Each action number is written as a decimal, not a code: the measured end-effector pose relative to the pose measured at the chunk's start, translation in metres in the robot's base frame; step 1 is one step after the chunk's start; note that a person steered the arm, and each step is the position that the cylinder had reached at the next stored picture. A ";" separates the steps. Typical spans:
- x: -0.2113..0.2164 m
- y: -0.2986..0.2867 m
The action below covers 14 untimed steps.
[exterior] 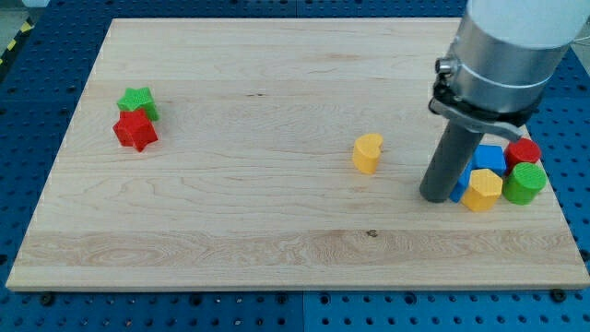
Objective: Slide the yellow heart towards the green star
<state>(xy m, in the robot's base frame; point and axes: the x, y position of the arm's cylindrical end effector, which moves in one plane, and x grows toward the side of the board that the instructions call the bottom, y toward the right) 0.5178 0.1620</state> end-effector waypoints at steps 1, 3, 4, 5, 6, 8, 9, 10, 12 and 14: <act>-0.039 0.008; -0.040 -0.010; -0.039 -0.042; -0.043 -0.068; -0.052 -0.089; -0.068 -0.131; -0.072 -0.152; -0.077 -0.171; -0.088 -0.213; -0.095 -0.260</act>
<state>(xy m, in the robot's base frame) 0.4228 -0.0977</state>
